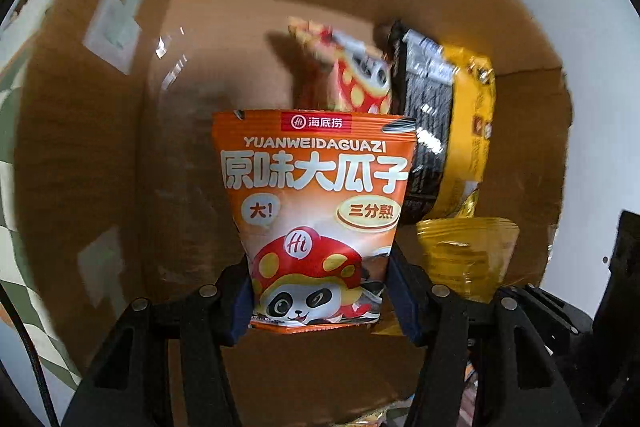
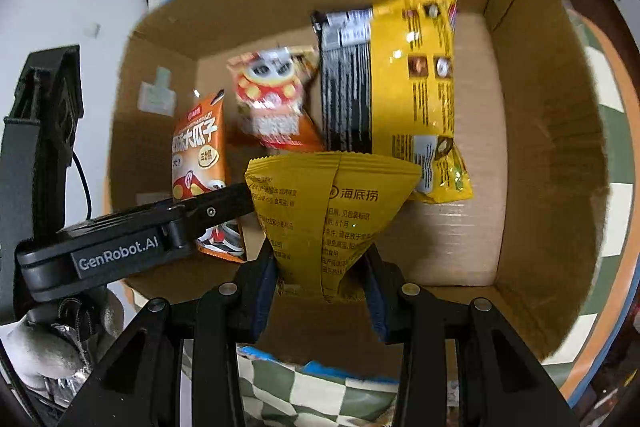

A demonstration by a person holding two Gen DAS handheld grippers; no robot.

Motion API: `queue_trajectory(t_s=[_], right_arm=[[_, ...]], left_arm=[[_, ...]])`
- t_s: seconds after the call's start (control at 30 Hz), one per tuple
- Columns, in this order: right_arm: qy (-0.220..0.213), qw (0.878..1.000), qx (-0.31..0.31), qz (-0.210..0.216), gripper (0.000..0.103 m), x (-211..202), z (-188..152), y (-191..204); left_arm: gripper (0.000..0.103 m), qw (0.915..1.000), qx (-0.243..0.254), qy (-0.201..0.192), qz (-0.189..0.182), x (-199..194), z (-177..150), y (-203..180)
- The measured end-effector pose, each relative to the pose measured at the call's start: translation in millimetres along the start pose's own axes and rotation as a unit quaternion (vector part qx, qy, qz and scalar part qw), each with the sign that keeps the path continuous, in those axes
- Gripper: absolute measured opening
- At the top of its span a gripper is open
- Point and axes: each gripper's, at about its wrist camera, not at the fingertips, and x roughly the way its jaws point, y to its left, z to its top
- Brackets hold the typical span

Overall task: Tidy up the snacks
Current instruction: 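Carry both bags into the box and open both tools to drop them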

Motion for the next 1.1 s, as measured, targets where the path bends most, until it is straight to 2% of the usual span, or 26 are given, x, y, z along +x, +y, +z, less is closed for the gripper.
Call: queue_trajectory(t_s=[0.03, 0.07, 0.13, 0.17, 0.2, 0.23, 0.4, 0.53, 0.6, 0.67, 0.83, 1.0, 1.1], right_arm=[[0.018, 1.0, 0.005, -0.004, 0.045, 8, 2, -4], [0.03, 0.999, 0.007, -0.01, 0.059, 14, 4, -7], [0.033, 0.999, 0.0, -0.03, 0.079, 20, 5, -11], [0.029, 0.999, -0.005, -0.04, 0.08, 21, 5, -12], [0.024, 0.999, -0.005, -0.045, 0.08, 20, 5, -14], [0.022, 0.999, -0.005, -0.046, 0.082, 20, 5, -16], [-0.004, 0.997, -0.013, -0.076, 0.085, 10, 0, -20], [-0.037, 0.995, -0.018, -0.094, 0.085, -9, -8, -19], [-0.054, 0.993, -0.022, -0.101, 0.085, -18, -16, -17], [-0.071, 0.991, -0.025, -0.108, 0.097, -28, -26, -11], [-0.123, 0.984, -0.029, -0.124, 0.097, -55, -50, -3], [-0.167, 0.974, -0.039, -0.145, 0.098, -77, -71, 8], [-0.189, 0.97, -0.043, -0.148, 0.098, -86, -82, 16]], left_arm=[[0.056, 0.9999, -0.003, 0.013, 0.0, 7, 0, 1], [0.056, 0.9998, -0.005, 0.02, -0.001, 11, 1, 2], [0.06, 0.9998, -0.008, 0.018, -0.002, 15, 1, 3], [0.063, 0.9999, -0.006, 0.013, 0.001, 14, 0, 3], [0.072, 1.0, -0.004, 0.009, 0.001, 13, 0, 3], [0.076, 1.0, 0.0, 0.006, 0.001, 12, -1, 2], [0.077, 0.9992, 0.013, -0.024, 0.027, -3, -8, 1], [0.077, 0.9951, 0.027, -0.073, 0.061, -28, -25, -8], [0.077, 0.9926, 0.034, -0.097, 0.064, -38, -33, -15], [0.077, 0.9887, 0.042, -0.123, 0.075, -50, -46, -20], [0.077, 0.9794, 0.059, -0.175, 0.081, -82, -74, -26], [0.077, 0.9714, 0.059, -0.216, 0.08, -101, -102, -20], [0.077, 0.9639, 0.066, -0.241, 0.092, -109, -116, -19]])
